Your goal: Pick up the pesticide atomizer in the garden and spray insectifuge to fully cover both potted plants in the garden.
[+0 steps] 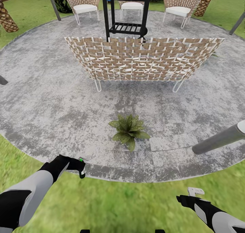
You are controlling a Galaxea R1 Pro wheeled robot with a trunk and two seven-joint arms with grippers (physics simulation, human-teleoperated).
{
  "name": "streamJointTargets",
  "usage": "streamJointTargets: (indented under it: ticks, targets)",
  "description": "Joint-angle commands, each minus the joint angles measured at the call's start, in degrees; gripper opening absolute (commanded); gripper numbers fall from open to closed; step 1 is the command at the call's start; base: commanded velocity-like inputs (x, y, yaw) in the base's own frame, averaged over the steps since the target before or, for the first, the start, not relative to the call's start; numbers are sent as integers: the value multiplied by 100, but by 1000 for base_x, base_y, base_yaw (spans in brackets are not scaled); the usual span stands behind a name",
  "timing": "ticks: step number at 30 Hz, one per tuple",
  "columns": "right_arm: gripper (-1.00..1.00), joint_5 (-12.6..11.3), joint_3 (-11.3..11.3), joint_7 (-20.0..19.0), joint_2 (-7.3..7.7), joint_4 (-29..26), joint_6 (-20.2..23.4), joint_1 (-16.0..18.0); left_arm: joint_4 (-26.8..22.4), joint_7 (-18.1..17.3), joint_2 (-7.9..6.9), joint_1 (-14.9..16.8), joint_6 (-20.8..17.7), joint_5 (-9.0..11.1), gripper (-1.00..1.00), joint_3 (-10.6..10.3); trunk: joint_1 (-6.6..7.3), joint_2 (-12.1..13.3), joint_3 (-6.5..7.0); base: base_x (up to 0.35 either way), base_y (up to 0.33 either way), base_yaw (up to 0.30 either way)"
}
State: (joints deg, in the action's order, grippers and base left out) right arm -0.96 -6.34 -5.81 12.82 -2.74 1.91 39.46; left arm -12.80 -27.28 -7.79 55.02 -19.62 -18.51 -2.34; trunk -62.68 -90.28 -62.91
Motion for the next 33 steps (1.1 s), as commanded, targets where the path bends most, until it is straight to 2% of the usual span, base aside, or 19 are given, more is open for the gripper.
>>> streamJointTargets:
  ticks: [1,4,19,33]
  targets:
    - [100,-10,-42,-26,1,-7,20,0,-9,-23,-3,0,-33,-1,-100,-22,0,-1,6,0,0,0]
    - [100,-9,-42,-26,1,-6,18,0,-4,-23,-4,0,-33,4,-100,-22,0,-1,33,0,0,0]
    - [100,-18,-42,-26,1,-5,12,0,-3,-23,-4,0,-33,6,-100,-25,-329,-603,-100,0,0,0]
    - [100,-18,-48,-26,1,-5,12,0,6,-23,1,0,-33,0,-100,-29,-329,-603,-8,0,0,0]
